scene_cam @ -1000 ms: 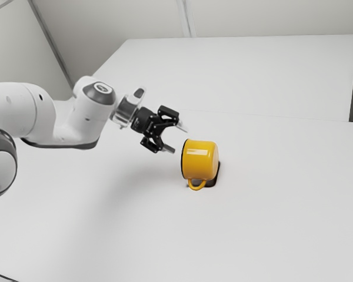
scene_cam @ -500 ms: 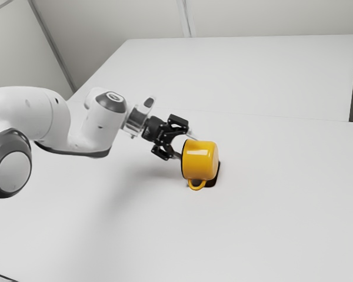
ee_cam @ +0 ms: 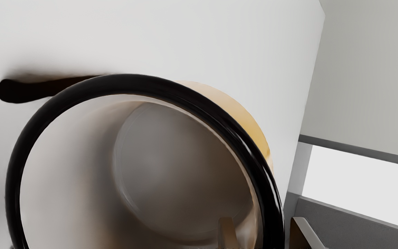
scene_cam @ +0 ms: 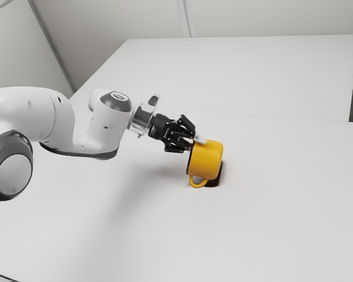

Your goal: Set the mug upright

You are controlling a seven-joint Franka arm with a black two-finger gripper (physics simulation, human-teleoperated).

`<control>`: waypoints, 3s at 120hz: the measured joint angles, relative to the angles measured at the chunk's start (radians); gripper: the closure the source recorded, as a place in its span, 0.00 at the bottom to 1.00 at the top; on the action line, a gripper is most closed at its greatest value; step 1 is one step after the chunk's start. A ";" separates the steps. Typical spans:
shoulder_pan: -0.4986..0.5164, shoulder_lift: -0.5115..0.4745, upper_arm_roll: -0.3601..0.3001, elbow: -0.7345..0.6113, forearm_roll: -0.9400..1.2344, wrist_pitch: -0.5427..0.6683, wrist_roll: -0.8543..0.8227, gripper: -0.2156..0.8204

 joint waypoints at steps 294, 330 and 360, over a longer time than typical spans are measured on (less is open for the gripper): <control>0.075 -0.255 -0.172 0.192 1.374 -0.078 -0.602 0.28; 0.090 -0.233 -0.147 0.420 1.350 -0.262 -0.482 0.24; 0.024 -0.264 -0.042 0.434 1.339 -0.323 -0.392 0.23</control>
